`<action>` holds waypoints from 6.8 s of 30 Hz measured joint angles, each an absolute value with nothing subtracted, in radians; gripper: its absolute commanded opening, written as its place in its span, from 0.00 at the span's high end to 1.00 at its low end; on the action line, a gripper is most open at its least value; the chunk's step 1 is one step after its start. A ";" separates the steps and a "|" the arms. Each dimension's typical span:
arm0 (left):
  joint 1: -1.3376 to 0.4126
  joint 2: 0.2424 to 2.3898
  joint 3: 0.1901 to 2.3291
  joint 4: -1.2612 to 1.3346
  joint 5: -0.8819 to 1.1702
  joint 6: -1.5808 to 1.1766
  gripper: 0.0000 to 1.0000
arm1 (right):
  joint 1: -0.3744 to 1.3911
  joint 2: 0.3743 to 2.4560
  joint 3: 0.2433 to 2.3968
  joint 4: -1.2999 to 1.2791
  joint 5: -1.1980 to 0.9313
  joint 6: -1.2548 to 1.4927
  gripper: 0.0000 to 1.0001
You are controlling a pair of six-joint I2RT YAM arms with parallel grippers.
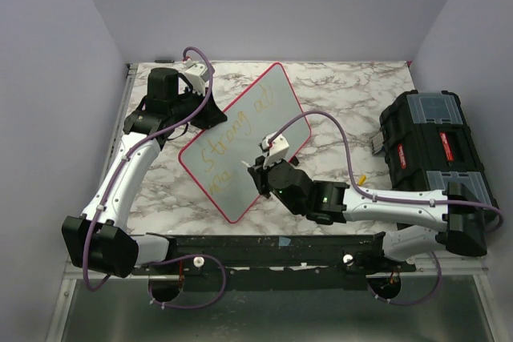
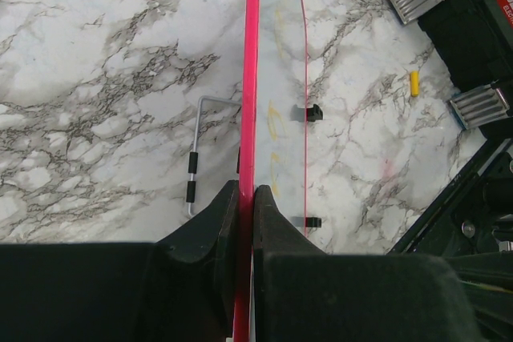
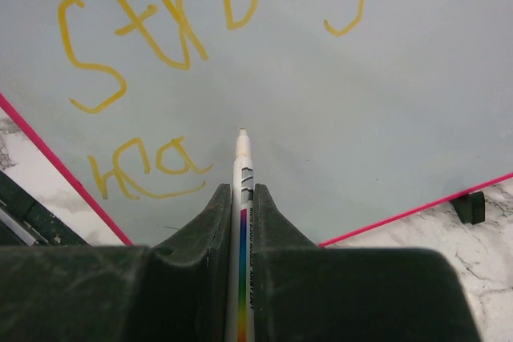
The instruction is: Write a sentence on the whiteboard
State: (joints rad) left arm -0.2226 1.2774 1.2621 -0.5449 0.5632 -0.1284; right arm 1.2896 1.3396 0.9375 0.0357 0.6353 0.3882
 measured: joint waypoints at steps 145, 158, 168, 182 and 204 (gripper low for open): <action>-0.229 1.279 1.267 -0.540 0.558 -0.120 1.00 | 1.212 1.395 0.844 0.175 0.361 0.286 0.99; -0.229 1.279 1.267 -0.540 0.556 -0.120 1.00 | 1.214 1.407 0.887 0.175 0.379 0.276 0.99; -0.229 1.279 1.267 -0.542 0.555 -0.121 1.00 | 1.217 1.413 0.915 0.170 0.455 0.276 0.99; -0.235 1.276 1.267 -0.542 0.556 -0.132 1.00 | 1.215 1.359 0.928 0.137 0.490 0.277 0.99; -0.238 1.269 1.267 -0.548 0.555 -0.135 1.00 | 1.209 1.378 0.890 0.138 0.487 0.291 0.99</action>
